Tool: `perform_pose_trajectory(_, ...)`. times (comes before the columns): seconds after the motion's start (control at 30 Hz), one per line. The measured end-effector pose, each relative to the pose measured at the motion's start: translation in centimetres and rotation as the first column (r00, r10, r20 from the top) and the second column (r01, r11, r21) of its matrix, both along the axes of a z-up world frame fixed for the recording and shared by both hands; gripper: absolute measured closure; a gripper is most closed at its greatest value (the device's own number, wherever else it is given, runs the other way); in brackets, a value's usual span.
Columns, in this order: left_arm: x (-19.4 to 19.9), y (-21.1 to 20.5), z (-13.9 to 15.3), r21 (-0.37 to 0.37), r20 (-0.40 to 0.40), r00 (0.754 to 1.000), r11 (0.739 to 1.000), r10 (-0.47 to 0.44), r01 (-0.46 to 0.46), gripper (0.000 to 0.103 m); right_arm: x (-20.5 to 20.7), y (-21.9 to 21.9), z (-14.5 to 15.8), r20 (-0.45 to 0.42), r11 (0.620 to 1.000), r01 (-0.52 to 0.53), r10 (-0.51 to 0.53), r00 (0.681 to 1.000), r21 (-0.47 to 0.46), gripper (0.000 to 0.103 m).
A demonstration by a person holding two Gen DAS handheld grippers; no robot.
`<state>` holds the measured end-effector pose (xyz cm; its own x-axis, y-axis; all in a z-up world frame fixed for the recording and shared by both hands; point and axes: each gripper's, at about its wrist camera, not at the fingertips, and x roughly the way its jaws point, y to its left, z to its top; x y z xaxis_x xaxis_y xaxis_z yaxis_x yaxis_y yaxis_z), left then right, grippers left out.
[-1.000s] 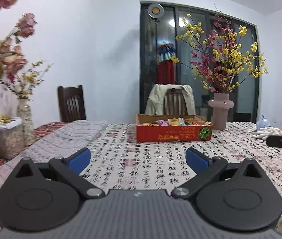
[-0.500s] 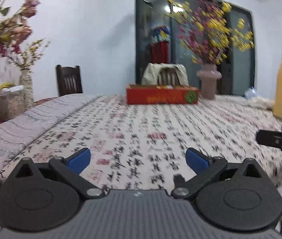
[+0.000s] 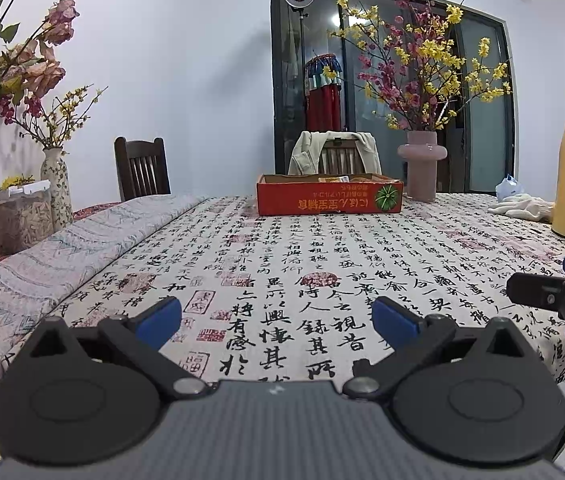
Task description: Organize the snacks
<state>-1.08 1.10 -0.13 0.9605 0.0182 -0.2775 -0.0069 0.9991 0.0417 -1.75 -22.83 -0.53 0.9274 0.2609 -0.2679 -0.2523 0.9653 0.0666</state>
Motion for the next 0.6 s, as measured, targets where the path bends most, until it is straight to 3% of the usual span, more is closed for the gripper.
perform_pose_trajectory(0.6,-0.18,0.12,0.05,0.003,0.018,1.000,1.000,0.004,-0.004,0.000,-0.30,0.19,-0.21,0.011,1.000,-0.008,0.008,1.000,0.007,0.001)
